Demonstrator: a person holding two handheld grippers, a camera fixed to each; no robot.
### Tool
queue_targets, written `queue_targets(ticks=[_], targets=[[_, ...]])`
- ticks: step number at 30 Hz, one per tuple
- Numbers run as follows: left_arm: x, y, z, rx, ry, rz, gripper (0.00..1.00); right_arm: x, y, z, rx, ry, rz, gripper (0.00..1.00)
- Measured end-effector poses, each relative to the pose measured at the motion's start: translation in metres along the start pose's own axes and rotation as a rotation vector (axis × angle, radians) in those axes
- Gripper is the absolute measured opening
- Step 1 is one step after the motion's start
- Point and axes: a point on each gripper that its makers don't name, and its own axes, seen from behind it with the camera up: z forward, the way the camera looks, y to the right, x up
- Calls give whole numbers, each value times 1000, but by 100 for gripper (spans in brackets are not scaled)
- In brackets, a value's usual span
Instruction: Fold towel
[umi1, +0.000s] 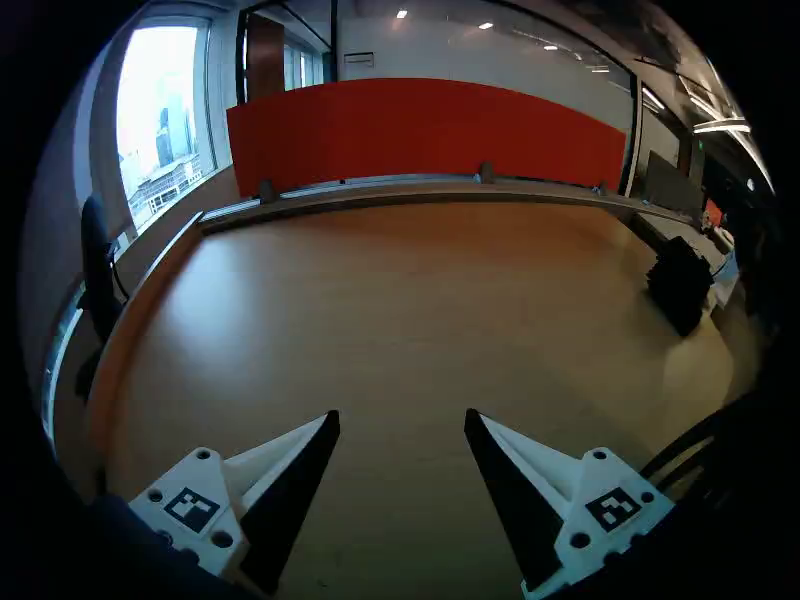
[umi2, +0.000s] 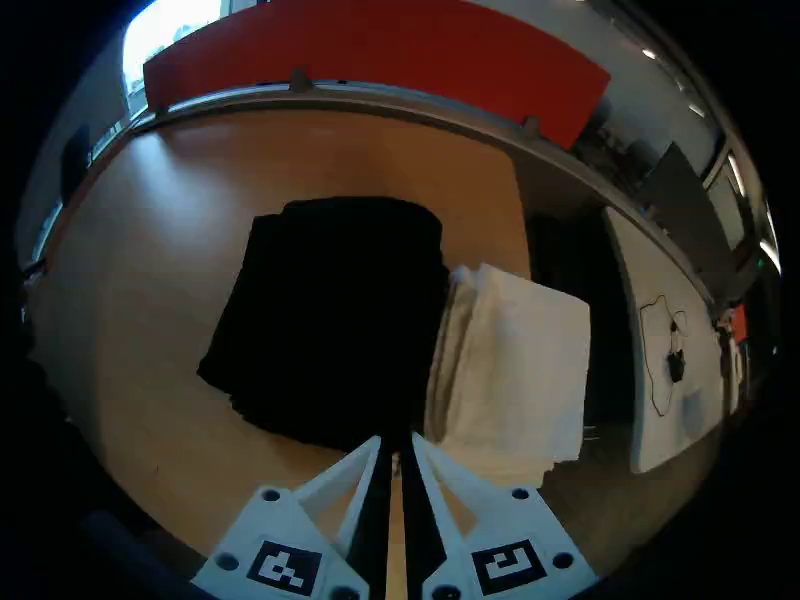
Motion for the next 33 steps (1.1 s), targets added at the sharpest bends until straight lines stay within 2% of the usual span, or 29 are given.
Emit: queue_targets(ticks=[9, 13, 16, 22, 26, 33], targets=[[-1, -1, 1, -1, -3, 2, 93, -3, 0, 4, -9, -12, 6, 6], [-2, -2, 1, 0, -4, 2, 93, -3, 2, 3, -22, -10, 11, 10], [-2, -2, 0, 0, -3, 0, 93, -4, 4, 2, -36, -7, 13, 24], [-1, -3, 1, -3, -1, -1, 93, -4, 5, -4, -51, 8, 18, 74], [-1, -1, 1, -10, 2, 2, 93, -3, 0, -7, -43, 19, 20, 95], [0, 0, 0, -19, 10, 1, 93, 0, -6, -12, -41, 35, 26, 97]])
